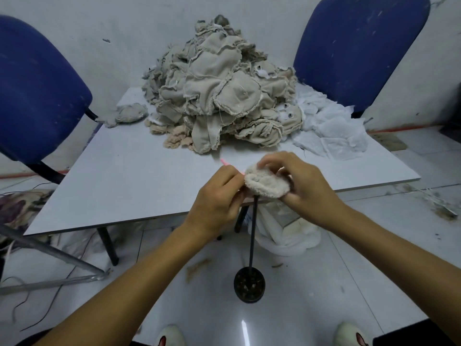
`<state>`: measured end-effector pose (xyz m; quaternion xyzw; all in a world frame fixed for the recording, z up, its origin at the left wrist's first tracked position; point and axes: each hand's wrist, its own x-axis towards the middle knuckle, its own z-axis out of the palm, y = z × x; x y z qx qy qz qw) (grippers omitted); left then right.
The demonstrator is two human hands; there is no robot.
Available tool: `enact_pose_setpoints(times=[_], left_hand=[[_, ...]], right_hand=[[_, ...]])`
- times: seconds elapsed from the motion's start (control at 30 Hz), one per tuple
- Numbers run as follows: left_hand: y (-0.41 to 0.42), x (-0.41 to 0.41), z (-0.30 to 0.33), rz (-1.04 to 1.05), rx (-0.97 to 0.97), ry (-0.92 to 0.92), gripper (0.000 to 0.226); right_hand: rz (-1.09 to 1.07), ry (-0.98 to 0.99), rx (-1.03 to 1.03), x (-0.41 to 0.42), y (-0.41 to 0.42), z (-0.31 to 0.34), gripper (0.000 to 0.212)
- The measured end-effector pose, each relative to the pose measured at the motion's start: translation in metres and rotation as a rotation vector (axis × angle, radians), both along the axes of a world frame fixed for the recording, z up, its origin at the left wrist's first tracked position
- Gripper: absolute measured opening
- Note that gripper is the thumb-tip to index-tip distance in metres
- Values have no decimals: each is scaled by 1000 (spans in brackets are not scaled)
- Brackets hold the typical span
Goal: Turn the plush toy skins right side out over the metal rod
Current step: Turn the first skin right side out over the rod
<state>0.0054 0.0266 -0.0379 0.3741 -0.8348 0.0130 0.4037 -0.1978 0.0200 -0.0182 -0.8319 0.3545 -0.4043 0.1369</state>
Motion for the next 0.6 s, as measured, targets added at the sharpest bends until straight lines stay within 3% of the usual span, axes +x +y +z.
enact_pose_setpoints(times=[0.17,0.3,0.43,0.6], left_hand=[[1,-3,-5,23,211,184,19],[3,-3,-7,-65,388,333,17],[9,-7,-11,-28,347,377,10],[13,-16,-10,-67,276,397,27]], right_hand=[[-44,-106,226,12,1,-12,58],[-125,-113,321,21,8,-24,38],[-145,-93,333,26,12,-25,16],[-157,-158,317,24,17,-21,20]])
